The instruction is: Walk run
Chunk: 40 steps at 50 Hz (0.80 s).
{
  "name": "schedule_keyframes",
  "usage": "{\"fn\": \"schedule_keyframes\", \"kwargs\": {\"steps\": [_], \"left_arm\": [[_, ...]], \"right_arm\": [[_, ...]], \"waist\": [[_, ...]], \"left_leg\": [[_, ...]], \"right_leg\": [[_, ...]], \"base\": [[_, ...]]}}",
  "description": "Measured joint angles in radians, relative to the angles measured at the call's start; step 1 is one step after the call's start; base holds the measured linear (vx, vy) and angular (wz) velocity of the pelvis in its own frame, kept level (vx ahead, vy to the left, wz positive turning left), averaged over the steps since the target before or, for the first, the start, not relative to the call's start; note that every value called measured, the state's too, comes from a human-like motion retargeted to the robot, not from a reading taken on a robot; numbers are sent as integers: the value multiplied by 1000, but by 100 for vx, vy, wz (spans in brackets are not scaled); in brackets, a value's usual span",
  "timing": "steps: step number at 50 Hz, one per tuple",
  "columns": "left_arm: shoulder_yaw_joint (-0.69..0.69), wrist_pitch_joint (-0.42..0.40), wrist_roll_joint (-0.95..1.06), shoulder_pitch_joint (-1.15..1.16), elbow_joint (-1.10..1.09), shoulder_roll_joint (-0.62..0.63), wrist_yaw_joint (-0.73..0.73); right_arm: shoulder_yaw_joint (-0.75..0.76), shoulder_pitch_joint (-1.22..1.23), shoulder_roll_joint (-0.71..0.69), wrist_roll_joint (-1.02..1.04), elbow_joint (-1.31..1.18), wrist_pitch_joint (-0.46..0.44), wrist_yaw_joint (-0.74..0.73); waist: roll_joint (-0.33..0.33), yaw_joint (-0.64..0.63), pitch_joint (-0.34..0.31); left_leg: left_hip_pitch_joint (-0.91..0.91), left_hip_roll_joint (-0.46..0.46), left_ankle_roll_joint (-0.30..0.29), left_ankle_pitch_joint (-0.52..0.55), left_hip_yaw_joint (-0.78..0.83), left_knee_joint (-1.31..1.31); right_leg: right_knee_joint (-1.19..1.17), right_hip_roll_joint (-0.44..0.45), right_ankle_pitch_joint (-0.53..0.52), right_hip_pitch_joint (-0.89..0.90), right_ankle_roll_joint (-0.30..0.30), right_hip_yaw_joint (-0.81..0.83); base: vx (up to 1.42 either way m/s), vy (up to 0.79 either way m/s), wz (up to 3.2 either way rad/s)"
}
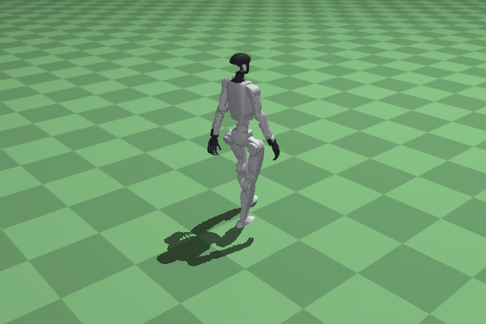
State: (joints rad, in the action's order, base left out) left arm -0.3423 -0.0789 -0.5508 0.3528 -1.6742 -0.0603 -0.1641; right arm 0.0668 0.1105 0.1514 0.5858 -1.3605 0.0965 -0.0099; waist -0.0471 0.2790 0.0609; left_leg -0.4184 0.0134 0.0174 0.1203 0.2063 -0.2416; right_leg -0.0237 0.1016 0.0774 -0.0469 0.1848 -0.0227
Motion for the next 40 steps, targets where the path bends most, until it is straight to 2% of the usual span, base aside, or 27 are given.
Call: {"fn": "schedule_keyframes", "kwargs": {"steps": [2, 5, 6, 7, 10, 12, 13, 15, 17, 18, 20, 22, 23, 25, 30, 35, 37, 40], "left_arm": [[3, -3, -19, -6, 8, 4, 0], [14, -19, -61, -21, 27, 4, 3], [22, -18, -72, -31, 34, 2, 2], [28, -16, -82, -40, 42, 0, 2], [34, -7, -105, -58, 80, -3, 10], [37, -20, -103, -60, 95, -10, 27], [40, -24, -96, -64, 96, -16, 32], [41, -20, -73, -79, 85, -33, 31], [50, -3, -47, -129, 63, -61, 11], [63, 4, -37, -162, 51, -83, -1], [77, 17, -31, -228, 45, -120, -5], [95, 39, -34, -299, 57, -146, 18], [106, 47, -38, -330, 70, -152, 30], [101, 51, -51, -378, 109, -154, 52], [128, -27, -19, -423, 271, -149, 65], [148, -90, 5, -430, 381, -167, 71], [150, -93, -4, -429, 384, -171, 76], [147, -84, -24, -425, 350, -171, 78]], "right_arm": [[11, 9, 0, -29, -9, 3, 3], [23, 11, -1, -73, -34, 4, 22], [28, 7, 1, -82, -44, 2, 31], [31, 1, 3, -90, -54, 1, 40], [27, -36, 10, -91, -93, -4, 65], [27, -75, 11, -66, -129, -12, 70], [29, -98, 11, -47, -146, -18, 71], [21, -147, 6, -14, -184, -33, 68], [12, -182, 2, -9, -222, -38, 65], [8, -195, 1, -18, -242, -33, 70], [-3, -211, 0, -27, -275, -12, 108], [8, -221, -2, -2, -281, -9, 167], [21, -230, -3, 19, -276, -18, 189], [29, -244, 3, 44, -265, -37, 203], [56, -275, 14, 8, -252, -24, 153], [81, -288, 11, -68, -240, -13, 162], [86, -289, 10, -93, -244, -4, 165], [83, -287, 8, -107, -250, 5, 168]], "waist": [[3, -21, -4], [-2, -23, -6], [-1, -26, -7], [0, -30, -6], [-13, -69, 21], [-21, -99, 45], [-32, -105, 64], [-51, -98, 99], [-35, -72, 99], [-16, -44, 92], [-11, -83, 65], [-16, -86, 47], [23, -27, 44], [51, -48, 21], [90, 58, 2], [59, 104, 4], [67, 115, 4], [84, 107, 8]], "left_leg": [[-10, 22, 7, -8, 16, 132], [-18, 74, -54, -78, -16, 272], [-16, 75, -50, -78, -4, 261], [-14, 75, -35, -72, 4, 244], [-8, 86, 86, -39, 3, 178], [27, 99, 108, 60, 12, 210], [44, 117, 145, 72, -8, 224], [71, 133, 165, 30, -34, 220], [94, 116, 155, -15, -51, 197], [112, 106, 152, -37, -78, 186], [131, 79, 170, -71, -19, 155], [182, 77, 163, -112, -4, 156], [205, 53, 149, -132, -65, 160], [246, 43, 169, -154, -30, 166], [337, 64, 170, -207, -105, 171], [442, 137, 171, -263, -114, 190], [477, 137, 160, -285, -121, 193], [514, 126, 139, -314, -111, 192]], "right_leg": [[4, 19, 17, -35, 2, -21], [2, 30, 41, -84, 1, -23], [-5, 36, 45, -94, -2, -22], [-12, 40, 45, -104, -7, -19], [-41, 25, 4, -122, -46, -25], [-71, 5, -78, -138, -99, -2], [-93, -15, -139, -140, -133, 12], [-158, -44, -308, -134, -216, 17], [-274, -15, -478, -97, -307, -11], [-349, 20, -532, -66, -347, -23], [-562, 70, -601, 15, -416, -94], [-708, 55, -592, 95, -439, -70], [-666, 64, -566, 115, -431, -10], [-690, 43, -451, 178, -369, -8], [-512, -81, -200, 305, -300, 58], [-149, -209, -179, 363, -327, 118], [-31, -198, -153, 396, -328, 105], [107, -168, -122, 436, -384, 154]], "base": [[67, -10, -51], [70, -10, -10], [74, -8, 1], [73, -7, -14], [74, -7, -61], [110, -4, -76], [89, -6, -53], [80, -5, -27], [90, -3, 42], [78, -11, 53], [68, -19, -52], [54, -11, 15], [49, 7, 106], [65, 8, 10], [63, -1, 52], [63, -12, 16], [60, -14, 8], [60, -19, -16]]}}
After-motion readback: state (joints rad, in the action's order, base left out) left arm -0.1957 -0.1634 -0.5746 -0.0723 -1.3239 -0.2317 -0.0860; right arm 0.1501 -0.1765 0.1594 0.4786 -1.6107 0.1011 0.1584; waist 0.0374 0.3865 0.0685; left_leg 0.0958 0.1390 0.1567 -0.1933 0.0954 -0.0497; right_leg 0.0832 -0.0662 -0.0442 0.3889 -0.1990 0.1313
